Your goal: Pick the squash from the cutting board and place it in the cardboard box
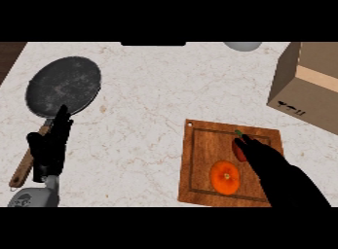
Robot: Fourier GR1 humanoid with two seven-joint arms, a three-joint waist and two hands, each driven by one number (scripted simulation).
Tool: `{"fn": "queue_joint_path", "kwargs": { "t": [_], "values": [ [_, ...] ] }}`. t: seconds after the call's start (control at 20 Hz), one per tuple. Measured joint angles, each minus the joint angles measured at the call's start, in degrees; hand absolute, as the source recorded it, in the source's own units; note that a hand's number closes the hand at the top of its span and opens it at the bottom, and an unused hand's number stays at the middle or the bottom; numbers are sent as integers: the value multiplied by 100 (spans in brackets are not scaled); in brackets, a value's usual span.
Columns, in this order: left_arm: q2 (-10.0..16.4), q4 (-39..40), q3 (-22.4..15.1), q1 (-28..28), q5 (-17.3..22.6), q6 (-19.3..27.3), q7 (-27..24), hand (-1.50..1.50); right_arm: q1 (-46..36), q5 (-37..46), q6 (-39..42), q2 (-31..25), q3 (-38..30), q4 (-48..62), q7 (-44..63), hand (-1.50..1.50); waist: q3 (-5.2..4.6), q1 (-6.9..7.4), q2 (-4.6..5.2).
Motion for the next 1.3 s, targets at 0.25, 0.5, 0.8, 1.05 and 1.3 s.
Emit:
{"fn": "queue_joint_path", "kwargs": {
  "t": [0.25, 0.5, 0.8, 1.05, 1.3],
  "values": [
    [-53, -60, 66, 18, -54, -59, 49, 0, -79, 375, 120, 578, 291, 125, 198, -150, 1, -11, -2],
    [-113, -74, 84, 26, -165, -56, 51, 0, -76, 702, 221, 859, 369, 421, 219, -150, 2, -15, -3],
    [-158, -7, 158, -86, -233, -91, 118, 0, -44, 1099, 294, 1269, 518, 627, 311, -150, 2, -23, -2],
    [-192, -98, 220, -57, -257, -131, 169, 0, -60, 1194, 407, 1468, 272, 876, 222, -150, 2, -19, -2],
    [-232, 91, 300, -95, -303, -182, 40, 0, -48, 1484, 466, 1658, 284, 1217, 181, -150, 2, -24, -1]
  ]
}}
